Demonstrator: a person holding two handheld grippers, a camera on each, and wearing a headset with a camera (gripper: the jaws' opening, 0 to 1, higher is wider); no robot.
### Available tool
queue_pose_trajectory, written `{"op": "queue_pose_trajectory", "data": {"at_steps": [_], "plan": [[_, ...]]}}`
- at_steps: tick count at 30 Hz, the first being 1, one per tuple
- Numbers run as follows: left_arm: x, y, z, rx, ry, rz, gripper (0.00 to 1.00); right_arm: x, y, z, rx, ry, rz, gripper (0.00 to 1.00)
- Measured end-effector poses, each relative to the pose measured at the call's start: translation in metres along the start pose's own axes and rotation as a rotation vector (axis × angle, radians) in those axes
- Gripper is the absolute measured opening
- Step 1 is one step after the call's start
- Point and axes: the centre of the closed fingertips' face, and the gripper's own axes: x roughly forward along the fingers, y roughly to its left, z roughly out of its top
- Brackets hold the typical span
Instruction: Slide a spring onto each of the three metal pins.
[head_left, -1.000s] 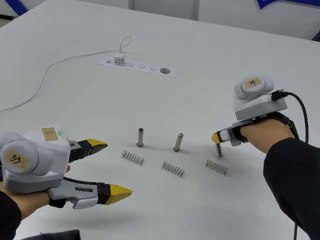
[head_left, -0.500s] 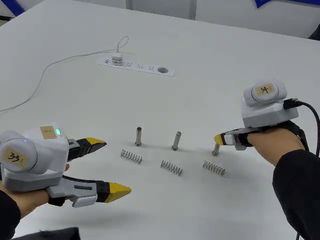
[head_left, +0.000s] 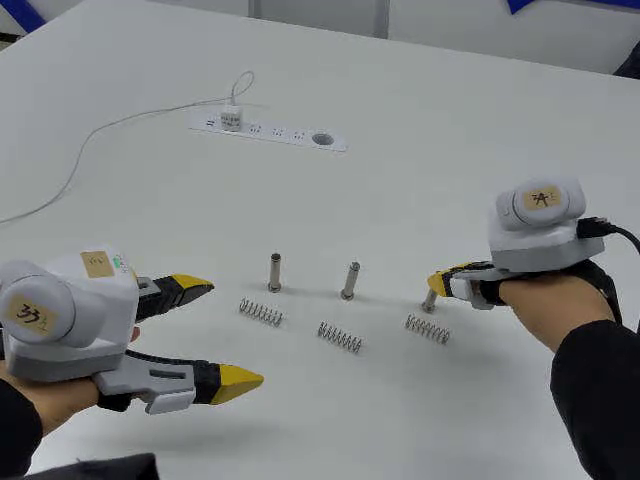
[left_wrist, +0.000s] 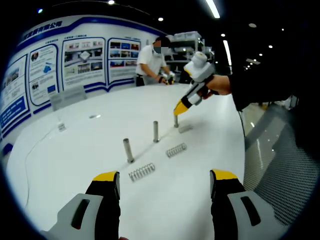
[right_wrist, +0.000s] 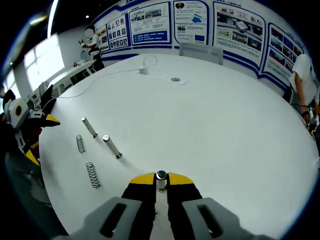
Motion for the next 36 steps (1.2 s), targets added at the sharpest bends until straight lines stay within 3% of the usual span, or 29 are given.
{"op": "queue_pose_trajectory", "data": {"at_steps": [13,36], "plan": [[-0.0007,-0.0003,-0.0006,-0.001,0.000,0.001,0.75,0.0029,0.0014,-0.0022,-0.047,-0.018,0.007,0.09],[0.0001,-0.0019,0.0019,0.006,-0.005,-0.004,0.75,-0.0031,-0.0008,-0.0056,-0.057,-0.027,0.009,0.13]]}}
